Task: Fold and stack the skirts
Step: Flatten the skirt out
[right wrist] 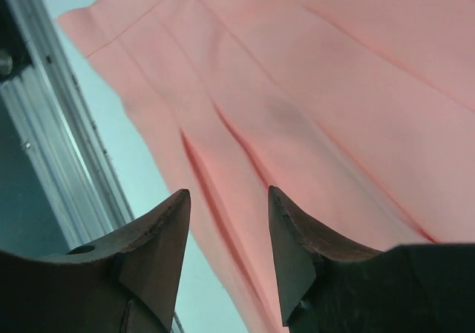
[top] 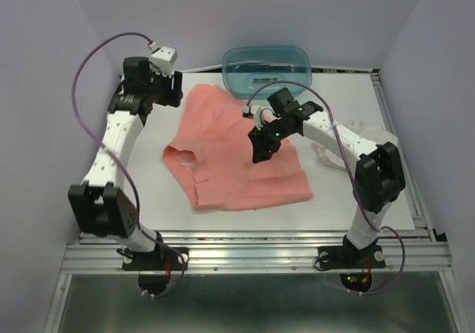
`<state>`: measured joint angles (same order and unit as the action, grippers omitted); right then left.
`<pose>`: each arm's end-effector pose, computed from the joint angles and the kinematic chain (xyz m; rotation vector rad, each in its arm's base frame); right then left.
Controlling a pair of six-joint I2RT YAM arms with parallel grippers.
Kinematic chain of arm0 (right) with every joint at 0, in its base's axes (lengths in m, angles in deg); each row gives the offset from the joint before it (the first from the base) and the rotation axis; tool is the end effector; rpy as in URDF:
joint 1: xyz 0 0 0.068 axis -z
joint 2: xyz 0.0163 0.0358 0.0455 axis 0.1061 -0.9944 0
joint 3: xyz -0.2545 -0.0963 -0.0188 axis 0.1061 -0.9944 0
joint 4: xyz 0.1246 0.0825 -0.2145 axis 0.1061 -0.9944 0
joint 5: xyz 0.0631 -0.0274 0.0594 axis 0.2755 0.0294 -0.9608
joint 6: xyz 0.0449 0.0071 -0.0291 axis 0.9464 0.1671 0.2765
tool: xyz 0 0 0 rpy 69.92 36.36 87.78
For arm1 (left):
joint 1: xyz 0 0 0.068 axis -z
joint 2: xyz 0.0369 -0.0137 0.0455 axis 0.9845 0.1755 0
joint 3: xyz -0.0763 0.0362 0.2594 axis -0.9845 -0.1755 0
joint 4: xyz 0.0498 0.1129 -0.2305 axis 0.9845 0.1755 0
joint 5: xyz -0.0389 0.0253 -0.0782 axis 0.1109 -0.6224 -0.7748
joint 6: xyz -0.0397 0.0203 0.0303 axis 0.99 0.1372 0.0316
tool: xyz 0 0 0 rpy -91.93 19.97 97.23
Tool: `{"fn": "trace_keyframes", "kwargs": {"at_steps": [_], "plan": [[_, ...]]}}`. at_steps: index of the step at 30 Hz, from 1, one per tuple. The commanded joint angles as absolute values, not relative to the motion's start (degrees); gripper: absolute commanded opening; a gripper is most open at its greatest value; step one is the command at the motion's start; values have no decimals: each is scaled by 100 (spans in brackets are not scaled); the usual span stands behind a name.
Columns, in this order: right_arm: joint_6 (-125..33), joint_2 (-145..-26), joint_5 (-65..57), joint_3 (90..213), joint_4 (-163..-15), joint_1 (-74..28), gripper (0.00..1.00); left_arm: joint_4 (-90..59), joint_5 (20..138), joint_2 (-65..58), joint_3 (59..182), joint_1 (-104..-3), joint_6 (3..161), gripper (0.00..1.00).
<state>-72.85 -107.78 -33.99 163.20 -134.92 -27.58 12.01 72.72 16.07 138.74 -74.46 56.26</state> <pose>0.3042 0.2288 0.2660 -1.3608 2.2309 0.9583 0.3852 -0.0454 0.3601 0.5093 2.0194 -0.1668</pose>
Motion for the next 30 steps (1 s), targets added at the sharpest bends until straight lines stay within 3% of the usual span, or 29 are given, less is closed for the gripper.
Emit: {"fn": "trace_keyframes", "kwargs": {"at_steps": [1,9,14,17,20,24,30], "plan": [[-6812,-10770,-2638,16471,-13101,-2590,53,329,6763,255,12301,-7313,6622,73],[-6688,-10753,-2190,16532,-13004,-2485,60,398,6990,-240,11171,-7304,7844,78],[-6732,-10613,-2303,16322,-12873,-2485,64,294,7413,-266,10635,-7304,8670,67],[-6758,-10516,-2619,16014,-12723,-2485,61,3,7694,-301,10476,-7365,8759,67],[-6732,-10306,-2752,15777,-12356,-2888,59,82,7563,-134,10520,-7549,8838,67],[-7030,-10023,-1541,15267,-11073,-4299,59,231,7238,-90,10485,-7918,8926,68],[-7478,-10532,-733,15293,-10492,-5542,67,863,7052,-98,10669,-8385,8426,72]]}}
